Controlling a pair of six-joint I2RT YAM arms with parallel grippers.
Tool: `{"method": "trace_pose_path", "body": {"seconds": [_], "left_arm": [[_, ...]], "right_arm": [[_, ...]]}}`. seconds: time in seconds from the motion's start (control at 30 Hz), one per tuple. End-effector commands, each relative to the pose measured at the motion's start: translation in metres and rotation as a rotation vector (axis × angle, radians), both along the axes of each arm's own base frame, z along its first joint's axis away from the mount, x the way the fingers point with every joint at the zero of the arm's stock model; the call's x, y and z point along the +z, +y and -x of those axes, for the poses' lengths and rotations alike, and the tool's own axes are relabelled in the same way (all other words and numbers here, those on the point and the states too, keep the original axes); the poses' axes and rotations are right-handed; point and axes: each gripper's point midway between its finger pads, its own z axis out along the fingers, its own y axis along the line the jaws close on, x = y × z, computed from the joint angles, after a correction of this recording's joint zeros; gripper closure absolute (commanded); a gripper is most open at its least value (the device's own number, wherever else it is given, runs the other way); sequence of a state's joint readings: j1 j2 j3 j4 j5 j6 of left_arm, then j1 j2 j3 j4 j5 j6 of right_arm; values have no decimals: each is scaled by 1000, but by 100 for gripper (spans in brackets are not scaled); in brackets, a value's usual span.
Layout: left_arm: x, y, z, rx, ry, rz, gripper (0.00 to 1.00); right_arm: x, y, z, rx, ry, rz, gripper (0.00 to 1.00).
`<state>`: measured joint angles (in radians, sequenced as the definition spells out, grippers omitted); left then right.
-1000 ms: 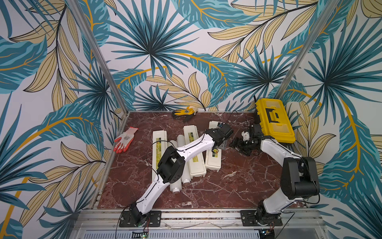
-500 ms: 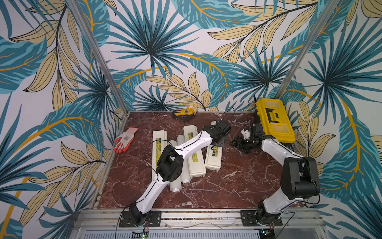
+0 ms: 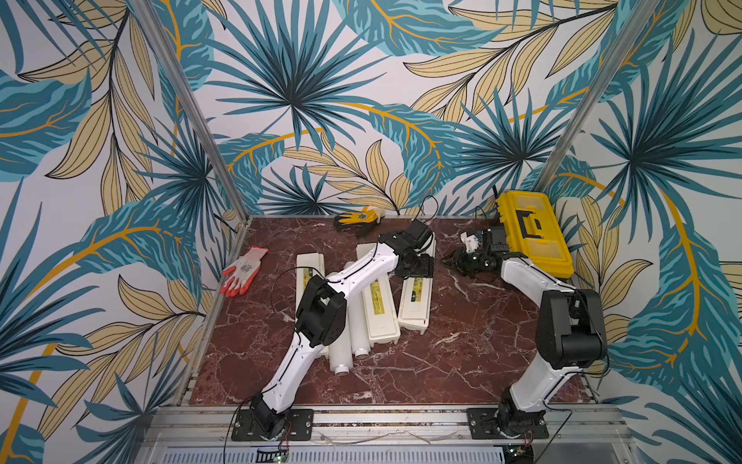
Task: Put plastic wrap rolls into dispensers
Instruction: Open the lid of the plastic wrap cutting box, then move the plastic wrap cutting box to the center of the board.
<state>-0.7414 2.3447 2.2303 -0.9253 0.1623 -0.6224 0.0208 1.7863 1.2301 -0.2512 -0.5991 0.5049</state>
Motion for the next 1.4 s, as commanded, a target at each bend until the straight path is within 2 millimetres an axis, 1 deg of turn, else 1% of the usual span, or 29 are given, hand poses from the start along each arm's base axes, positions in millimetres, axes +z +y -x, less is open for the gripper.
{"method": "trace_pose_path", "body": {"seconds": [0.0,0.1,0.23,0.27,0.3,0.33,0.37,0.4,0.43,0.5,0.6,0.63,0.7,0.77,0.83,0.9,1.0,1.07,1.13,1.23,1.3,1.37], "left_arm": [[26,-6,6,-45,-2,69,41],[28,-7,6,-54,-3,76,44],[29,-8,7,-71,5,90,45],[30,-9,8,-76,6,94,42],[30,-8,8,-77,5,92,32],[33,-6,8,-77,-5,88,20],[38,-4,7,-78,-22,83,12],[44,1,5,-69,-51,67,5],[52,8,3,-57,-86,48,0],[72,20,-1,-42,-163,16,0],[104,45,-8,3,-270,-29,0],[115,54,-10,21,-303,-41,0],[127,68,-13,41,-342,-51,1],[130,83,-16,64,-345,-57,0],[124,101,-19,94,-328,-73,1],[118,117,-23,126,-311,-86,1],[108,135,-26,152,-290,-100,1],[102,142,-28,157,-277,-104,1],[92,144,-29,148,-253,-105,0],[78,143,-30,132,-224,-112,0],[69,143,-31,126,-203,-115,1],[63,142,-32,122,-189,-116,1]], "right_arm": [[0,13,-9,24,-1,-19,81],[-4,24,-12,44,7,-11,82],[-5,38,-16,65,1,-19,82],[-5,40,-16,66,2,-22,82],[-5,43,-15,67,5,-24,82],[2,46,-21,68,-32,-29,82],[4,48,-21,69,-40,-33,81],[7,50,-22,69,-53,-40,81],[10,52,-22,67,-61,-46,81],[16,55,-22,67,-80,-54,80],[25,64,-21,82,-106,-52,79],[26,67,-21,88,-105,-46,79],[25,78,-20,120,-102,-36,76],[20,90,-20,155,-85,-14,74],[14,100,-14,186,-54,18,72],[14,104,-12,197,-54,56,71],[13,99,-7,194,-54,105,65],[10,86,-3,173,-35,184,64],[7,60,3,106,-10,311,57],[7,30,12,20,9,451,51],[3,21,18,6,32,494,48],[-6,16,23,5,72,522,46]]}}
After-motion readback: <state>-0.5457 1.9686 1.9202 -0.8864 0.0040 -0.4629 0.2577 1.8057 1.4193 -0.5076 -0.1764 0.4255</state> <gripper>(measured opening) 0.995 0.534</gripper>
